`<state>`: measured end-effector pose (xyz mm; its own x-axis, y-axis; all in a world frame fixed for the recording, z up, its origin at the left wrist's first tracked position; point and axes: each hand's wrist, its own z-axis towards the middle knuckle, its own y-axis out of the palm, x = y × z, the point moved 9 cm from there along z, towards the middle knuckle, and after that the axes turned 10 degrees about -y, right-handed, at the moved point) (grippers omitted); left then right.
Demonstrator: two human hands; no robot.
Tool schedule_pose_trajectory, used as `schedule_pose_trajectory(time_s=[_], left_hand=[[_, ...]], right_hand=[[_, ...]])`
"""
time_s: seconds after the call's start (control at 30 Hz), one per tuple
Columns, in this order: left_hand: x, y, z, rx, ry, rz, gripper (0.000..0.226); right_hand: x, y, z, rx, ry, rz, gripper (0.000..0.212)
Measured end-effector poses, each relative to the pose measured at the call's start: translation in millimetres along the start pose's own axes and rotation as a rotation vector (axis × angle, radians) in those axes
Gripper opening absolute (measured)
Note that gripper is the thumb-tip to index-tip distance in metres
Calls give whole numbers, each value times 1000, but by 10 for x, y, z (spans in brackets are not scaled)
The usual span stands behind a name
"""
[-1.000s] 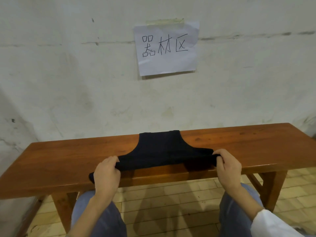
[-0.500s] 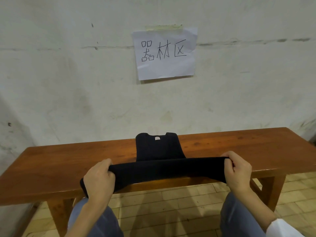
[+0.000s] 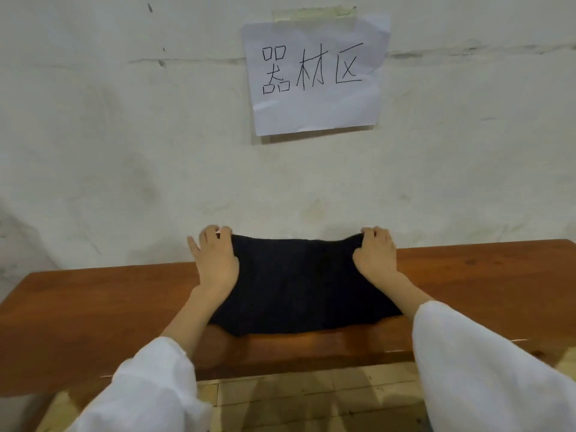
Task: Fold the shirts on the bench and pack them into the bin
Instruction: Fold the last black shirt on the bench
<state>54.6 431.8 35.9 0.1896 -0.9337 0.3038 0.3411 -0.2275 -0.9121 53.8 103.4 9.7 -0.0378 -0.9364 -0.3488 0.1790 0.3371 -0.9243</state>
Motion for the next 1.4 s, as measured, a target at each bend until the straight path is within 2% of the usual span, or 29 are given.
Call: schedule_pose_trajectory(time_s=[0.1,0.17,0.2,0.3,0.37,0.43,0.47,0.53,0.6,0.63,0.7,0.77,0.83,0.93,1.0,1.03,1.1,1.17,1.23,1.3,1.33,1.4], left_hand=[[209,723,-365,-261,203,14,45],[138,1101,-570,-430,223,78,62],[82,1187,-641,-458,218,126,75],[-7,1192,-841,-454,203,190,90],[-50,1098,-1006,-436,185,186,91],[-104,989,-1196,-357,181,199,82],[-105,934,-1289,-316,195,198,70],[-84,854,-1416,-236,237,244,49],[-59,796,-1401,-220,228,251,46],[-19,772,-1349,-208,234,230,44],[116,742,-1225,-215,290,120,40],[276,851,-1136,-353,412,23,49],[339,988,-1115,-487,504,32,60],[205,1090,-1147,-513,427,102,92],[97,1055,-1222,-455,339,194,102],[65,984,-1283,-404,311,234,95],[65,840,-1418,-313,314,248,63],[76,754,-1470,-233,323,208,35],[134,683,-1401,-235,324,54,21],[308,650,-1335,-232,439,-79,19],[392,681,-1311,-251,511,-110,25],[511,835,-1307,-363,594,-73,45]], right_hand=[[-193,771,-260,-208,-117,9,55],[-196,1061,-471,-280,-142,-44,61],[-170,1117,-540,-278,-143,-83,62],[-108,1097,-729,-258,-125,-141,65],[-122,1035,-878,-255,-133,-162,81],[-98,1020,-1062,-261,-129,-189,106],[-67,1017,-1143,-267,-126,-198,111],[-51,990,-1256,-285,-120,-170,100],[-99,911,-1319,-273,-85,-136,71],[-148,870,-1347,-250,-64,-123,64],[-304,821,-1413,-203,-18,-74,63],[-423,886,-1464,-203,46,-19,68],[-437,1005,-1472,-225,91,-29,78],[-407,1046,-1386,-213,-10,-145,107],[-383,1068,-1283,-239,-155,-172,108],[-376,1064,-1215,-278,-237,-166,103],[-340,1010,-1072,-384,-372,-134,90],[-310,935,-975,-451,-413,-103,78],[-378,856,-967,-372,-370,-104,72],[-420,767,-1056,-201,-189,-95,69],[-409,764,-1133,-156,-59,-58,69],[-344,914,-1285,-167,121,10,73]])
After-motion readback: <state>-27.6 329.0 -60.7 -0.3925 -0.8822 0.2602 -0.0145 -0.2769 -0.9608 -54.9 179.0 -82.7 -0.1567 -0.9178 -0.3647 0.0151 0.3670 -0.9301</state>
